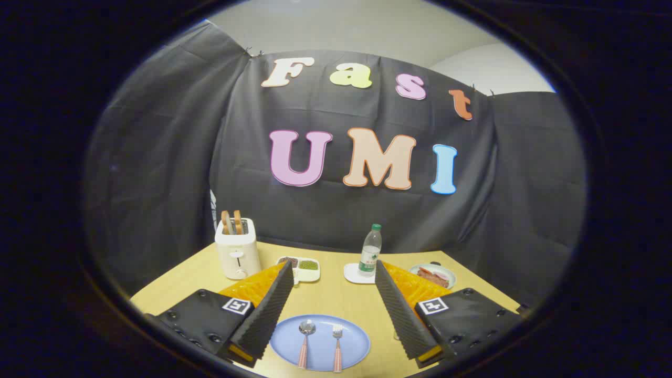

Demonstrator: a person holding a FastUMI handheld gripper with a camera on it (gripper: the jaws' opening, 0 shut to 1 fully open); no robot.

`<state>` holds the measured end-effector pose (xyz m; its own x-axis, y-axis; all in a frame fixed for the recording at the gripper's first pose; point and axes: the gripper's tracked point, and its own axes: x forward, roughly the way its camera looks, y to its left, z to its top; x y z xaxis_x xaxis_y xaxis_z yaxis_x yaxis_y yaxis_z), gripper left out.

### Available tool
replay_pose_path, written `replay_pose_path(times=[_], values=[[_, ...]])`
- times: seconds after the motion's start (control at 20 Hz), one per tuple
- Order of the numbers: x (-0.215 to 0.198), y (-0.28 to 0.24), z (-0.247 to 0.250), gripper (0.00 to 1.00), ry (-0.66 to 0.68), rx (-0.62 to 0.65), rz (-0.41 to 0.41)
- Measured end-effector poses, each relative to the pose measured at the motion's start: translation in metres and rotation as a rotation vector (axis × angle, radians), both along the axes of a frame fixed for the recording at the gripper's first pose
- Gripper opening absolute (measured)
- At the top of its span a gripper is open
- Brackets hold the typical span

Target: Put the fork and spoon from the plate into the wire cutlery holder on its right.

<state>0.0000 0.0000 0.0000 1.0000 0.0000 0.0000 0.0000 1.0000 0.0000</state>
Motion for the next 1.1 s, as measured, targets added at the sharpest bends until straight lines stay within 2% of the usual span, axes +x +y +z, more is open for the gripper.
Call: replay_pose_path(times=[0.2, 0.75, 1.1], values=[[-0.001, 0.006, -0.004, 0.99, 0.009, 0.000, 0.005], [-0.015, 0.015, -0.009, 0.99, 0.026, -0.040, 0.097], [-0.015, 0.020, -0.054, 0.99, 0.125, -0.052, 0.148]])
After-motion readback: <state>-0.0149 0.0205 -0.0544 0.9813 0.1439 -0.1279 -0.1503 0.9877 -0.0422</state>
